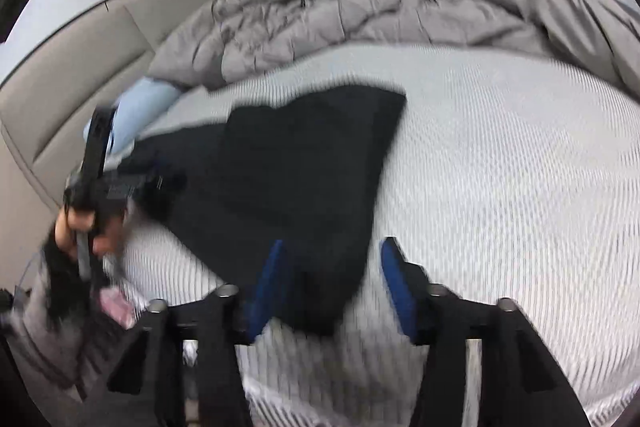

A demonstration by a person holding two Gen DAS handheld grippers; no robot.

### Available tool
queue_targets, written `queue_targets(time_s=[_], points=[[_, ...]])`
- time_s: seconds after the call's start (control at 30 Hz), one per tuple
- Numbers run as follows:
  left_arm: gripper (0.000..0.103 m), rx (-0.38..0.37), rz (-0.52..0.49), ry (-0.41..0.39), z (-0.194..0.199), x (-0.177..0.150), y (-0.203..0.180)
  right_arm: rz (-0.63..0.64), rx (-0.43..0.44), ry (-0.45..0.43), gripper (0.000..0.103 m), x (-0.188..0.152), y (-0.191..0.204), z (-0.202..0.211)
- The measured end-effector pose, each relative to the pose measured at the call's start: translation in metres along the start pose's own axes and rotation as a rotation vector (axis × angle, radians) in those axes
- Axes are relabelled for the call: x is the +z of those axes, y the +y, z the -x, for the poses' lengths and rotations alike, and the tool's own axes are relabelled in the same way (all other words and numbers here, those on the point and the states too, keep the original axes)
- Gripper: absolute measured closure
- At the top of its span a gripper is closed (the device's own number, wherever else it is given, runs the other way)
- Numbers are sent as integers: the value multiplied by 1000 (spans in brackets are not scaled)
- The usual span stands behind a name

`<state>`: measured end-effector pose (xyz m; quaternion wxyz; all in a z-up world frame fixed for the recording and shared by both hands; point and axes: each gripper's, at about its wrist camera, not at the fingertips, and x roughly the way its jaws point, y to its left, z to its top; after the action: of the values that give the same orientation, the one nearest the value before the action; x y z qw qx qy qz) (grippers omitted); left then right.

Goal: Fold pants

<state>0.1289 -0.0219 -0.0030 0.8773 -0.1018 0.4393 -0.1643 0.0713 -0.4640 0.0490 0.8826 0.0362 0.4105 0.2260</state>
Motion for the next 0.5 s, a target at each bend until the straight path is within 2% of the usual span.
queue_targets(time_s=[0.03,0.1,0.17,0.3,0.47,0.5], points=[[15,-39,23,-3,-2,4,2,-9,19,-9,46,10,-4,-10],[31,-97,38,22,-10,14,3,-58,79,-5,46,21,-18,-29],[42,-153,42,70,-27,24,4,-110,111,33,46,18,-31,-43],[45,-166,94,190,-64,34,14,-98,82,126,46,5,-40,-62],[44,-242,179,221,-86,47,26,-162,137,136,45,-5,-57,-65],[55,-237,197,215,-90,49,27,-155,140,137,45,-5,-58,-65]])
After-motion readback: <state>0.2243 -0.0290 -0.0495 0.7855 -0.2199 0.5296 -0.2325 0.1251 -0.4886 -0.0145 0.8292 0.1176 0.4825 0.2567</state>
